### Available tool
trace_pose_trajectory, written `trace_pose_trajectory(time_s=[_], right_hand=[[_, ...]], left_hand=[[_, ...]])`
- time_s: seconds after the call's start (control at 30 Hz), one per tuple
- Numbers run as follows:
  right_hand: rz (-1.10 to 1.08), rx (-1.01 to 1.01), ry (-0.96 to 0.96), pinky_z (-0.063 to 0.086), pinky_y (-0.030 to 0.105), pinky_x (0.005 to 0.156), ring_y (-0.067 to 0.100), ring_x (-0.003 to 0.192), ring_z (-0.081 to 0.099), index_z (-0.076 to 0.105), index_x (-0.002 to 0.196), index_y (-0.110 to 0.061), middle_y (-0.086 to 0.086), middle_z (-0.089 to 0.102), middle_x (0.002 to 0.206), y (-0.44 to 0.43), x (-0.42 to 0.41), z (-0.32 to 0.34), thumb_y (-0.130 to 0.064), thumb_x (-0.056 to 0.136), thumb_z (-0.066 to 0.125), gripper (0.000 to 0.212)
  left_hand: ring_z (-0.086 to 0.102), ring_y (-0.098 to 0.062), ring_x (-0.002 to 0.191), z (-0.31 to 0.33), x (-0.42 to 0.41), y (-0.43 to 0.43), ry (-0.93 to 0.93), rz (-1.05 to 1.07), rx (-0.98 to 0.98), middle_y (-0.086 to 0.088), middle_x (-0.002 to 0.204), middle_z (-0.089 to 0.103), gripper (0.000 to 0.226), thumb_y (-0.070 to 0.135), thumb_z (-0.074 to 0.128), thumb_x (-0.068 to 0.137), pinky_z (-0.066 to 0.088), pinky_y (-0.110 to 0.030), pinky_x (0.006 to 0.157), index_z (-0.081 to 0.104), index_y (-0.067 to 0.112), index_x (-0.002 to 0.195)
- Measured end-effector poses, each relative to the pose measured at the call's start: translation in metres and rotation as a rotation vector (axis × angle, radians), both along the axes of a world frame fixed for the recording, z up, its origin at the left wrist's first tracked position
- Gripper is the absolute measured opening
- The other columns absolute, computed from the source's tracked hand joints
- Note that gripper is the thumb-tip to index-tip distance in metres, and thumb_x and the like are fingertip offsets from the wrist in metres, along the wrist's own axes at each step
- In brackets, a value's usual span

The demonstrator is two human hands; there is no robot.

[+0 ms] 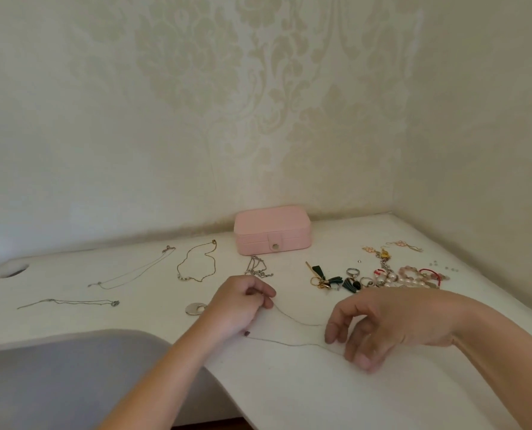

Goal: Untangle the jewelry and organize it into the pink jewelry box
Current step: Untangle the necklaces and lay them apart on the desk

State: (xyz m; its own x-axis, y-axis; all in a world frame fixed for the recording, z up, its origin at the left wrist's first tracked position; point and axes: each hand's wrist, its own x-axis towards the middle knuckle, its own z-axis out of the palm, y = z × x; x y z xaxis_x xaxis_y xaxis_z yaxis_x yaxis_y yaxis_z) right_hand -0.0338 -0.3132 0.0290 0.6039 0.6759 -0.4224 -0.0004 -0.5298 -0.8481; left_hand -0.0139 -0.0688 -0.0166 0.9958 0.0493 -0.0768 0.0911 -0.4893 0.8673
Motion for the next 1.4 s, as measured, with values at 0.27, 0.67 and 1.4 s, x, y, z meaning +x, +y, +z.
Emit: trace_pose_trajectory(time_s=[0.27,0.67,1.4], right_hand=[[-0.086,-0.030,-0.138,0.051,0.020,0.066,0.016,0.089,0.066,0.072,0.099,-0.018,0.003,0.067,0.108,-0.022,0.009,0.010,0.000,0.074,0.070,0.031],[-0.268,-0.344,-0.766,0.047,0.025,0.079,0.006,0.088,0.054,0.066,0.100,-0.042,-0.015,0.058,0.100,-0.025,0.029,-0.011,-0.028,0.081,0.071,0.024],[-0.967,-0.459,-0.795,0.036,0.024,0.070,0.021,0.089,0.058,0.056,0.126,-0.017,0.006,0.052,0.130,-0.078,0.070,-0.031,-0.020,0.097,0.042,0.032]], left_hand=[[0.057,-0.012,0.097,0.010,-0.004,-0.014,-0.387,-0.030,0.715,0.009,0.104,0.065,0.025,0.015,0.044,0.093,0.040,-0.022,0.076,0.064,0.024,0.104],[0.030,-0.009,0.139,0.005,0.033,-0.060,-0.290,-0.556,0.670,0.010,0.152,0.033,0.045,0.029,0.038,0.100,0.020,-0.018,0.110,0.034,0.027,0.145],[0.054,-0.018,0.107,0.054,0.116,-0.059,-0.480,-0.191,0.614,0.002,0.138,0.045,0.051,0.031,0.067,0.085,0.034,-0.023,0.087,0.049,0.024,0.132]])
